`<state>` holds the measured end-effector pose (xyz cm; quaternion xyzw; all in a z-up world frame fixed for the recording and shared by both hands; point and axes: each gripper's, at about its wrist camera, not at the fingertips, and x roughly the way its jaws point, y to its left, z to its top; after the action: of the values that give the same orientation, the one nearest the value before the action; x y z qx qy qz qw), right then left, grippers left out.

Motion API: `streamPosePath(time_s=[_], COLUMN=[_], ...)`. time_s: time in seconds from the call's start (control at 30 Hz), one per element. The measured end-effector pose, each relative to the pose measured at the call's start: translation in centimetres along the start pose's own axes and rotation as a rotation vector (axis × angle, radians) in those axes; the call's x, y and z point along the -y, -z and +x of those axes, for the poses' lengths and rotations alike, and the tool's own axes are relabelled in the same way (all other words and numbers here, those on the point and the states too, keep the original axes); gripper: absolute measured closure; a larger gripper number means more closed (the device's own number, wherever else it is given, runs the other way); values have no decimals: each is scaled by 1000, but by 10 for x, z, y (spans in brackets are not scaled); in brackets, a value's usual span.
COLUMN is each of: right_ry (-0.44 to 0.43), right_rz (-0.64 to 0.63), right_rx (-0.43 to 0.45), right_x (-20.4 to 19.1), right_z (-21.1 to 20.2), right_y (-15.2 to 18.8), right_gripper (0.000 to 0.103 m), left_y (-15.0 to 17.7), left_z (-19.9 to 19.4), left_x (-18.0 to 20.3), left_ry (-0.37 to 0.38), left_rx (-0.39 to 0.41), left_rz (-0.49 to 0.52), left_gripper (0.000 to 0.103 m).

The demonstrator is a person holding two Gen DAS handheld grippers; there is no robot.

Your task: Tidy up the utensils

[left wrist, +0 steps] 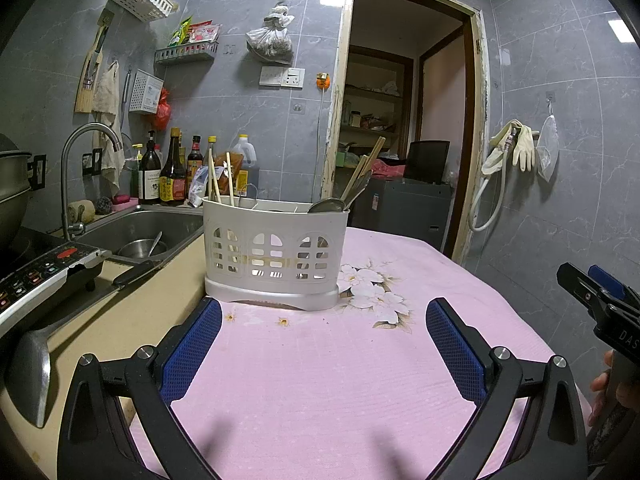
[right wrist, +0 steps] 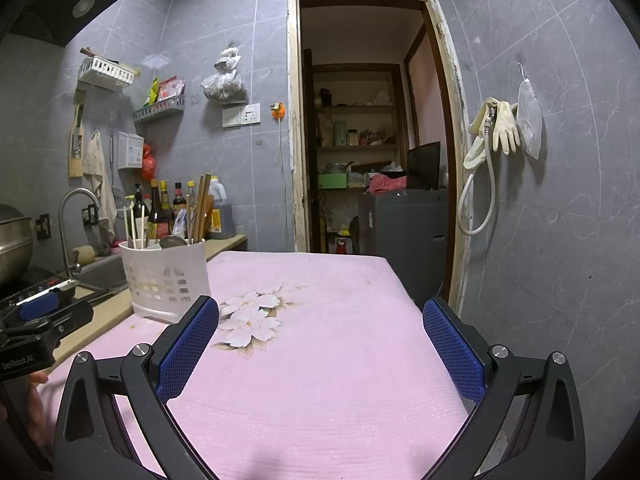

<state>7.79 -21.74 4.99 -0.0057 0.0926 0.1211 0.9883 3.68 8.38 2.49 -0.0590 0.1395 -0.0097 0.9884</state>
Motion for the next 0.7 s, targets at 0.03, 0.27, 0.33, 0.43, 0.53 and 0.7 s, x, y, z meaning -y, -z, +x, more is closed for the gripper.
streamPosePath(time_s=[0.03, 0.27, 0.33, 0.43, 0.53, 0.7], right_ry=[-1, -1, -3, -3, -3, -3], right_rz=[0, 1, 0, 2, 1, 2], right_rx=[-1, -2, -2, -2, -2, -4], right_x=[0, -1, -1, -2, -2, -3], right_z=[0, 0, 0, 0, -1, 0], right_y=[0, 0, 0, 0, 0, 0], right_gripper=[0, 0, 0, 0, 0, 0], left_y=[0, 0, -1, -2, -3, -2], left_z=[0, 0, -1, 1, 1, 3], left_x=[0, 0, 0, 0, -1, -1], left_ry=[0, 1, -1, 0, -4, -16], left_rx=[0, 0, 1, -7, -2, 0], left_rz=[0, 0, 1, -7, -10, 0], left_gripper=[3, 3, 3, 3, 3, 3])
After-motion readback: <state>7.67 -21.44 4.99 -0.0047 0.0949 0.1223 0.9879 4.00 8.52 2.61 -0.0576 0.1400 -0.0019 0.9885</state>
